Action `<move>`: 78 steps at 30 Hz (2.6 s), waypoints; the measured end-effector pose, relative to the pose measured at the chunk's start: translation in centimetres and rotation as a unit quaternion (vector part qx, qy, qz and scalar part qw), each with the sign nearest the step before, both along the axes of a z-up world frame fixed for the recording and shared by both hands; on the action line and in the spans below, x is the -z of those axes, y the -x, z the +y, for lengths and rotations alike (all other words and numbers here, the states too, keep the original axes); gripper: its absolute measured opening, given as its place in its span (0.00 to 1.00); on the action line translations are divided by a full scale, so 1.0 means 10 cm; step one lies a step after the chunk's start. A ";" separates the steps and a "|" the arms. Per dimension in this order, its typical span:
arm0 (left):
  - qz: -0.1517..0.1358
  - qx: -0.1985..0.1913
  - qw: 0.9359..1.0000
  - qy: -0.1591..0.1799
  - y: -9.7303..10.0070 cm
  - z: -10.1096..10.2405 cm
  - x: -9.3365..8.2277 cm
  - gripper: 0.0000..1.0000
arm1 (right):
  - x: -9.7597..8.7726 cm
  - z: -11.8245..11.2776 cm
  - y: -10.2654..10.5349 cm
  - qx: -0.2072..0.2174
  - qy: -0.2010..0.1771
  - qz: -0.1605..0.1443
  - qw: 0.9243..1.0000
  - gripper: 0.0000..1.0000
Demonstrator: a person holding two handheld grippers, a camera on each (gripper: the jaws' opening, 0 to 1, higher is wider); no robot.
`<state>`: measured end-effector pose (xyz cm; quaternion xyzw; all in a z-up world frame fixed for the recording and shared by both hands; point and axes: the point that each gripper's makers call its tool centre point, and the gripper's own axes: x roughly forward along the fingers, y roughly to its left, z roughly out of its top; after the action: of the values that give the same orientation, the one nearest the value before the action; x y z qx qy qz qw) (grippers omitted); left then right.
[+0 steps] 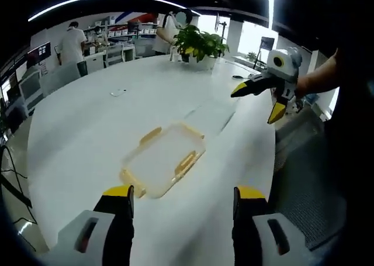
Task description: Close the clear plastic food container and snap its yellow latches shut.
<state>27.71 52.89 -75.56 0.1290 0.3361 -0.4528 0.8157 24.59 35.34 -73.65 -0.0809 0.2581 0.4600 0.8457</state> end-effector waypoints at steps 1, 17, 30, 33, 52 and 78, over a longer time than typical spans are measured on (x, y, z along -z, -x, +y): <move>0.000 0.001 1.000 -0.002 -0.01 0.00 0.00 0.65 | 0.01 0.01 0.00 -0.002 0.002 0.001 1.000 0.67; 0.011 0.032 0.999 -0.030 -0.20 0.06 0.08 0.63 | 0.13 0.02 -0.25 -0.019 0.041 0.006 0.999 0.62; 0.029 0.074 0.994 -0.073 -0.33 0.15 0.28 0.62 | 0.23 0.08 -0.37 -0.031 0.066 0.015 0.997 0.61; 0.032 0.083 0.993 -0.081 -0.34 0.16 0.31 0.63 | 0.26 0.10 -0.39 -0.037 0.069 0.022 0.997 0.60; 0.022 0.163 0.975 -0.146 -0.53 0.18 0.48 0.60 | 0.48 0.12 -0.56 -0.067 0.112 0.035 0.991 0.54; -0.002 0.243 0.947 -0.210 -0.71 0.17 0.74 0.54 | 0.78 0.15 -0.80 -0.141 0.195 0.058 0.969 0.58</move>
<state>34.82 54.60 -82.93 0.3757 0.3807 -0.5560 0.6362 32.57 36.85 -81.50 -0.2531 0.3768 0.5197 0.7238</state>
